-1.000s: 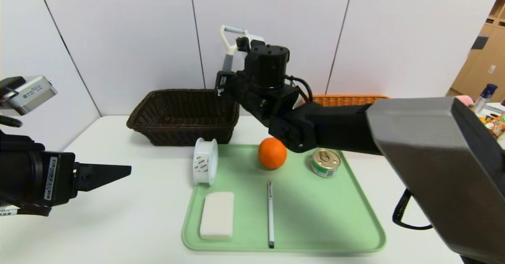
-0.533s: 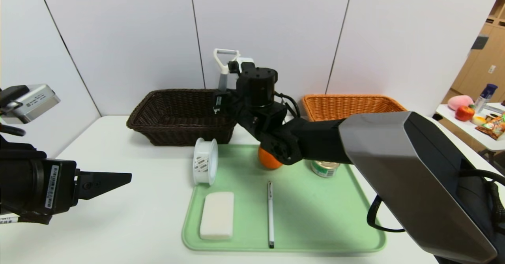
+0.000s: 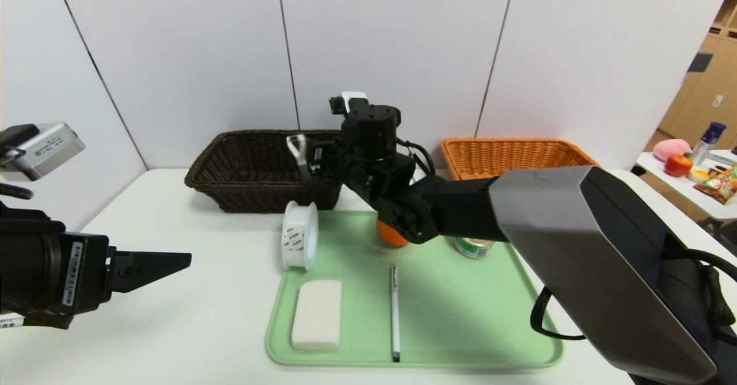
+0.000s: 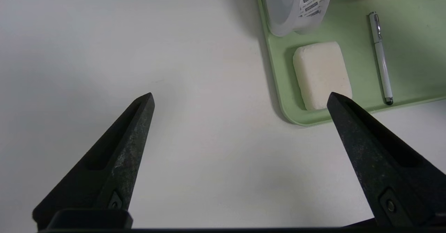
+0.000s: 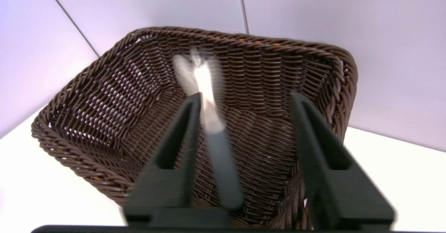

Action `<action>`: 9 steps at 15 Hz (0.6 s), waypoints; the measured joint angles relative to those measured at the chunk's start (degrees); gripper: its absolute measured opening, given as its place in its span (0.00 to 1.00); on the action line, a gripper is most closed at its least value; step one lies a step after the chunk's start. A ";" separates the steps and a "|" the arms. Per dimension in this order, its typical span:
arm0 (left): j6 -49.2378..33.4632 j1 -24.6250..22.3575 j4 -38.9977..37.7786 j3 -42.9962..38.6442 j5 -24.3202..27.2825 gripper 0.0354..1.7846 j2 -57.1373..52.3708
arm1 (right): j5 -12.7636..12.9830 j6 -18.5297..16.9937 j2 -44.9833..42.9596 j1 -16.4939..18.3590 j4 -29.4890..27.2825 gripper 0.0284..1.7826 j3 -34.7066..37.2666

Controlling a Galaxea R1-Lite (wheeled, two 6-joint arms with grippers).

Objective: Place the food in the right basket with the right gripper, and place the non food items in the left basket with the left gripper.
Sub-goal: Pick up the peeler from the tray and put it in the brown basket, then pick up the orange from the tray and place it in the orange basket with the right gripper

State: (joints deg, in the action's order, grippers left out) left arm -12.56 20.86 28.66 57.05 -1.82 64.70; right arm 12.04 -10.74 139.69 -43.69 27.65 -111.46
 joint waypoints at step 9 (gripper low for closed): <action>0.10 0.02 -0.69 0.24 0.06 0.98 -0.61 | -0.34 0.13 -16.43 -0.27 -18.83 0.82 0.00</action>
State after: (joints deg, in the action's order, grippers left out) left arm -12.46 20.88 27.97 57.30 -1.76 64.09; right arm 11.70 -10.61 123.26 -43.96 8.81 -111.46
